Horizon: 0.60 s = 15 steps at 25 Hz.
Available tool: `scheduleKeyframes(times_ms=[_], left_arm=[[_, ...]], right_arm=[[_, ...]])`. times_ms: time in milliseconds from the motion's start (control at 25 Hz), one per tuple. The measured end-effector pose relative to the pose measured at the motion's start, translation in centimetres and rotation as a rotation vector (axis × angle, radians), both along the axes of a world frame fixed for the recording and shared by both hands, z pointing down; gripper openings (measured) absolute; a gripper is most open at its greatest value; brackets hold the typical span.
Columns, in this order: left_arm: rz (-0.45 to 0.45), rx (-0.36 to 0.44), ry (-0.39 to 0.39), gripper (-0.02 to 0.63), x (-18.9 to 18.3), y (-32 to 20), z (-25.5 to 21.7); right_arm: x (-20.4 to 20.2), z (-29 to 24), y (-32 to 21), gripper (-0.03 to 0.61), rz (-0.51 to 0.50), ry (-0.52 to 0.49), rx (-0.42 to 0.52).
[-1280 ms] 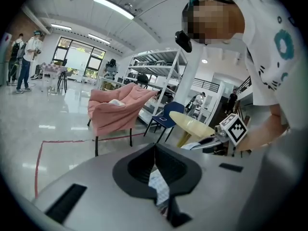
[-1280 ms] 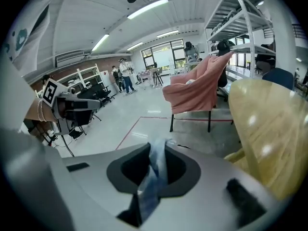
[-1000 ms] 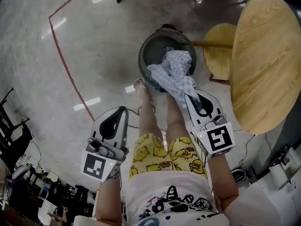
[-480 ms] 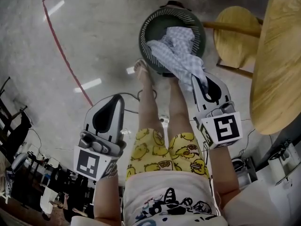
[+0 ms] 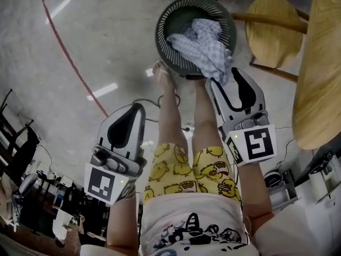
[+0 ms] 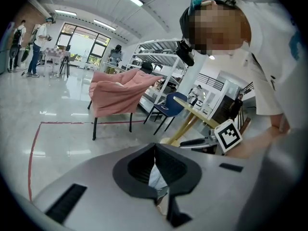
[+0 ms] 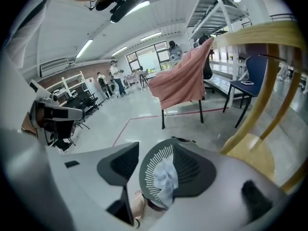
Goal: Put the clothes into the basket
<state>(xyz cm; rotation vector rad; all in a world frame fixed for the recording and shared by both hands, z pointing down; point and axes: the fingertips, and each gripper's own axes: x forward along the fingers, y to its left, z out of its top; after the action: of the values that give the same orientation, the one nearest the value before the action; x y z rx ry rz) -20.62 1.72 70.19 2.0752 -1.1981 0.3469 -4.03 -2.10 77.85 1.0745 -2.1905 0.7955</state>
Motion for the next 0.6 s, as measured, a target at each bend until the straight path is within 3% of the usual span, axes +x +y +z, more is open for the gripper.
scheduleKeyframes(times_ms=[600], left_arm=[[0.016, 0.04, -0.006, 0.014, 0.3, -1.2, -1.8]], right_arm=[[-0.2, -1.5, 0.1, 0.213, -0.004, -0.02, -0.017]])
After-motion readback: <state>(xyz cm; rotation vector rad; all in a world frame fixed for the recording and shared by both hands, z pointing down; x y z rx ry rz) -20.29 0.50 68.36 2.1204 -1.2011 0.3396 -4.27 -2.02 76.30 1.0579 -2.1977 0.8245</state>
